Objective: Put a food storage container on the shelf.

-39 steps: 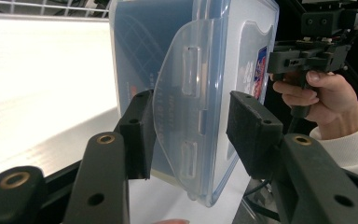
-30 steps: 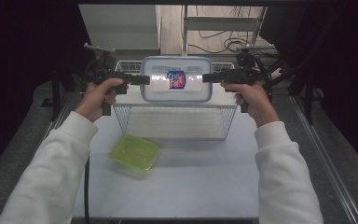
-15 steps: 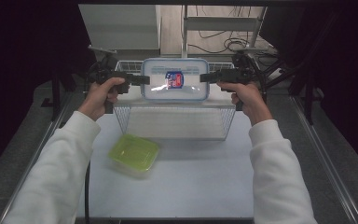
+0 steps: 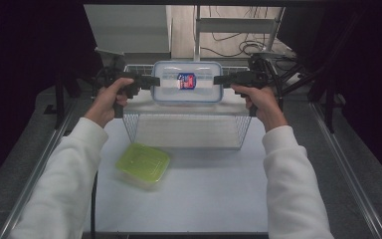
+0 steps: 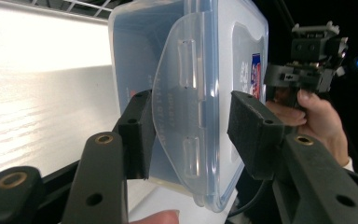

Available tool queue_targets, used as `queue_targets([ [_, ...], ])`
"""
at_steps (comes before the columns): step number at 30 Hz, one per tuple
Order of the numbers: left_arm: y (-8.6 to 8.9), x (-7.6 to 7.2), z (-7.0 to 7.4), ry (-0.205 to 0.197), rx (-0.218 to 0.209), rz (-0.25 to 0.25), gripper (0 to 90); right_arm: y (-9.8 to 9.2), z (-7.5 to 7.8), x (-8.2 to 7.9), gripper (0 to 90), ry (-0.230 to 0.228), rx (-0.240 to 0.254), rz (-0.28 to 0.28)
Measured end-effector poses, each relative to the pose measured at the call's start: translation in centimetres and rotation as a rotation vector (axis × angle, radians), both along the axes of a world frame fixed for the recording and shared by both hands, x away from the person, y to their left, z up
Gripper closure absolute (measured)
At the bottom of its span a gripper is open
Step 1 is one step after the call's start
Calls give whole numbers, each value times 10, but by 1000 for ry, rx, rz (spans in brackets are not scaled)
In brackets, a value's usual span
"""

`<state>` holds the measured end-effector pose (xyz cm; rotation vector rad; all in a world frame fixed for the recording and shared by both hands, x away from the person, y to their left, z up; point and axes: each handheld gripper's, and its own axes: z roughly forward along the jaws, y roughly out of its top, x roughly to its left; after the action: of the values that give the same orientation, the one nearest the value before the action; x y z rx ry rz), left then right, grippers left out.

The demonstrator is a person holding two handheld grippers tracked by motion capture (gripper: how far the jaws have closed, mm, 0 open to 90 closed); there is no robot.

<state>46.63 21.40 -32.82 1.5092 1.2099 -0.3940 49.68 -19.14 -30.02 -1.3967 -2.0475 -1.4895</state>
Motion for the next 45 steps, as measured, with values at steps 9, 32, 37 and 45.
queue_targets([
  [9, 1, 11, -7, 60, -47, 21, 511, 2, -2, 7, 494, 95, 12, -56],
  [32, -9, 14, -8, 56, 33, 104, 342, 3, -10, 15, 425, 169, 18, -156],
  [37, -12, 9, -3, -8, 72, 122, 260, -2, -5, 7, 411, 72, 25, -199],
  [45, -11, -12, 10, -182, 132, 133, 226, -5, 13, -21, 413, -181, -79, -181],
])
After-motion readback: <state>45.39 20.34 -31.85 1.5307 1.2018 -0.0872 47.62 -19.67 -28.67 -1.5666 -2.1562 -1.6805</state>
